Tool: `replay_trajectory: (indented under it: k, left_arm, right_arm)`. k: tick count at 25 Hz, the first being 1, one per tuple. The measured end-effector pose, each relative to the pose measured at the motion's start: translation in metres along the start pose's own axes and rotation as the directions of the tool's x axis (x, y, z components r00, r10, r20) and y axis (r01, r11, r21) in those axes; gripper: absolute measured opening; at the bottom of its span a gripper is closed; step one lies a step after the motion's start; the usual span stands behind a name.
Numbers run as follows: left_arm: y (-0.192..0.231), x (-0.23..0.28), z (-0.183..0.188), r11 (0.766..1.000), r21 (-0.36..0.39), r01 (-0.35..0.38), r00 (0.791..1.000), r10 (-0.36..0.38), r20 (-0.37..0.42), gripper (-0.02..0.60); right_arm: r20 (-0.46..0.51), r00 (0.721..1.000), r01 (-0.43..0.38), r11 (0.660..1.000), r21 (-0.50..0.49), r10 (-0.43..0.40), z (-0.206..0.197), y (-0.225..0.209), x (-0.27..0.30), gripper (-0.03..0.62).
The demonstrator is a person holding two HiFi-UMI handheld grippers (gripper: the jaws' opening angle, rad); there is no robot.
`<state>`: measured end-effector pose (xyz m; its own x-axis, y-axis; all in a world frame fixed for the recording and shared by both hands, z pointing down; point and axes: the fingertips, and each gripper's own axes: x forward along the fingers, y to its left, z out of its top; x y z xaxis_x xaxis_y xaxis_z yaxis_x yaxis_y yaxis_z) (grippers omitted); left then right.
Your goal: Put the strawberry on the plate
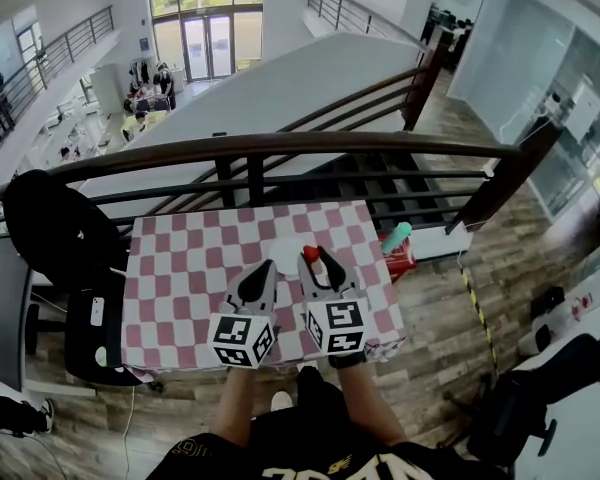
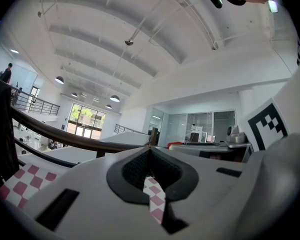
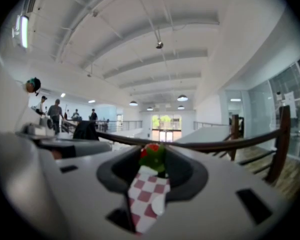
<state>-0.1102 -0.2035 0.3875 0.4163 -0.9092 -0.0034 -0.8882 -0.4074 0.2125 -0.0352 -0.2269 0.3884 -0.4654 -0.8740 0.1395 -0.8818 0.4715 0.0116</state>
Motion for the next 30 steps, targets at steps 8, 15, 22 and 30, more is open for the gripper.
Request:
replay_trajectory:
  k: [8, 15, 22, 30]
  left_arm:
    - [0.019, 0.034, -0.021, 1.0, 0.006, -0.031, 0.997, 0.031, -0.065, 0.009]
    - [0.049, 0.053, -0.053, 0.999, 0.008, -0.044, 0.99, 0.044, -0.136, 0.009]
    - [0.077, 0.072, -0.092, 0.997, 0.014, -0.072, 0.971, 0.073, -0.227, 0.009]
    - [0.102, 0.098, -0.131, 0.998, -0.02, -0.062, 0.947, 0.052, -0.316, 0.009]
  right_arm:
    - [-0.052, 0.999, -0.013, 0.999, 0.049, 0.015, -0.022, -0.036, 0.03, 0.152]
    - [-0.139, 0.986, -0.089, 0.995, 0.043, 0.094, -0.064, -0.069, 0.038, 0.153]
    - [-0.228, 0.965, -0.123, 0.991, 0.058, 0.133, -0.109, -0.093, 0.064, 0.152]
    - [-0.341, 0.897, -0.322, 0.944, -0.068, 0.281, -0.146, -0.102, 0.124, 0.153]
